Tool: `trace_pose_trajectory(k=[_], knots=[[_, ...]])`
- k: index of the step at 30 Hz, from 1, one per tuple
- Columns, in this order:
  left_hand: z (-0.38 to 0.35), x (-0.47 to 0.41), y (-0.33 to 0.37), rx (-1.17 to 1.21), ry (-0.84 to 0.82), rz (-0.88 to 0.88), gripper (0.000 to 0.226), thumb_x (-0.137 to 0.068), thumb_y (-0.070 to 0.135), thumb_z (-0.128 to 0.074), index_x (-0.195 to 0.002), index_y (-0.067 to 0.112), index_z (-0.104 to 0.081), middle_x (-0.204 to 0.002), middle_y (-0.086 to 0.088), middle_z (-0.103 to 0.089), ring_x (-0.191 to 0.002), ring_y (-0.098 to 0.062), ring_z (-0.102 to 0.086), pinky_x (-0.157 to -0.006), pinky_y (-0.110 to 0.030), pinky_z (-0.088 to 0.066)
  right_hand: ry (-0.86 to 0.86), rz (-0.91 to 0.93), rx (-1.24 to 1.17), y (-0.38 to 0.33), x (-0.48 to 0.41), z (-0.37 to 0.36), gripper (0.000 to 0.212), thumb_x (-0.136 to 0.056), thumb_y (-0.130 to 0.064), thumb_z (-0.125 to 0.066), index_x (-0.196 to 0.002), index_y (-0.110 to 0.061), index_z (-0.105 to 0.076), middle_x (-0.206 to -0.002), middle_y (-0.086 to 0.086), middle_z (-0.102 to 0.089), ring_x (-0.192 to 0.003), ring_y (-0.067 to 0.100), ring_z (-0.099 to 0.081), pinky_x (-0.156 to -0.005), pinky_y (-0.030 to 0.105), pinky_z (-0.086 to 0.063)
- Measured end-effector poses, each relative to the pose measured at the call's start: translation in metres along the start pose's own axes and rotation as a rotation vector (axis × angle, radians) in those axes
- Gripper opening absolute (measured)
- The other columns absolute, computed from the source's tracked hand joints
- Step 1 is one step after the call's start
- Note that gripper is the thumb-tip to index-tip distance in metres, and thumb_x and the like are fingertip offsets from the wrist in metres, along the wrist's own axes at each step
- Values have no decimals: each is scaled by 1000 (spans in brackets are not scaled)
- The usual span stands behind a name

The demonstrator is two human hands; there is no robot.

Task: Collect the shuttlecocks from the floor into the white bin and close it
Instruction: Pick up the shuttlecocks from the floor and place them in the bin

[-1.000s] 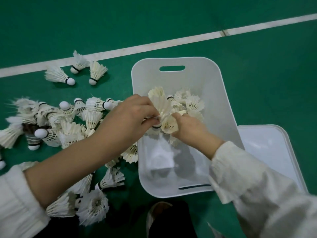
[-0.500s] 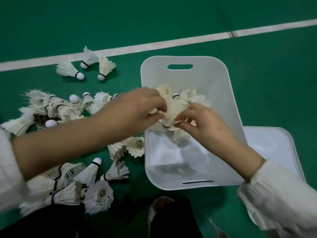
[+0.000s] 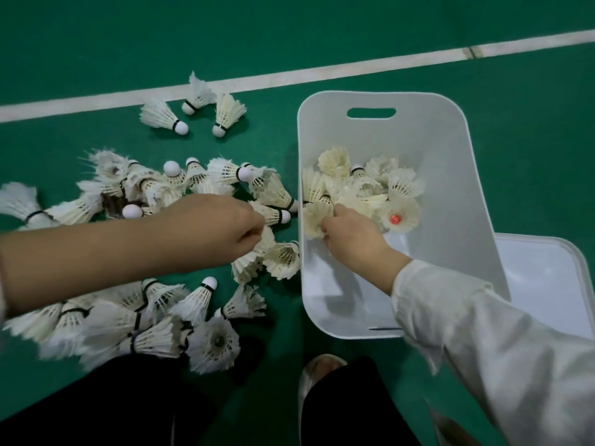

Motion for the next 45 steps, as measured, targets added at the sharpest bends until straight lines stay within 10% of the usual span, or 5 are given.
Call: trace_pose_trajectory(k=[9, 27, 45], knots=[[-11, 3, 11, 25, -3, -46, 24, -94, 37, -35, -97, 26, -55, -94, 11, -57, -86, -11, -54, -69, -29, -47, -142, 121, 370, -18, 8, -13, 28, -90, 3, -44, -106, -6, -64, -109, 9, -62, -103, 27, -58, -71, 33, -45], [19, 58, -65, 46, 119, 115, 22, -94, 37, -38, -103, 27, -55, -100, 10, -60, -83, -10, -54, -67, -27, -47, 247, 278, 121, -85, 30, 148, 27, -92, -21, -46, -117, -19, -58, -113, 6, -55, -110, 26, -49, -83, 37, -45], [-140, 167, -194, 305, 166, 548, 25, -94, 38, -37, -95, 22, -57, -91, 5, -57, -81, -15, -54, -66, -31, -46, -117, 71, 54, -192, -93, -7, 13, -88, -17, -49, -95, -8, -54, -104, 13, -61, -90, 29, -57, -68, 31, -41]])
Point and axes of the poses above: each hand's wrist, its own x-axis away from the middle knuckle, its own z-axis out of the back of the hand, y = z × x, the point moved 7 cm from there along -x, towards the middle knuckle
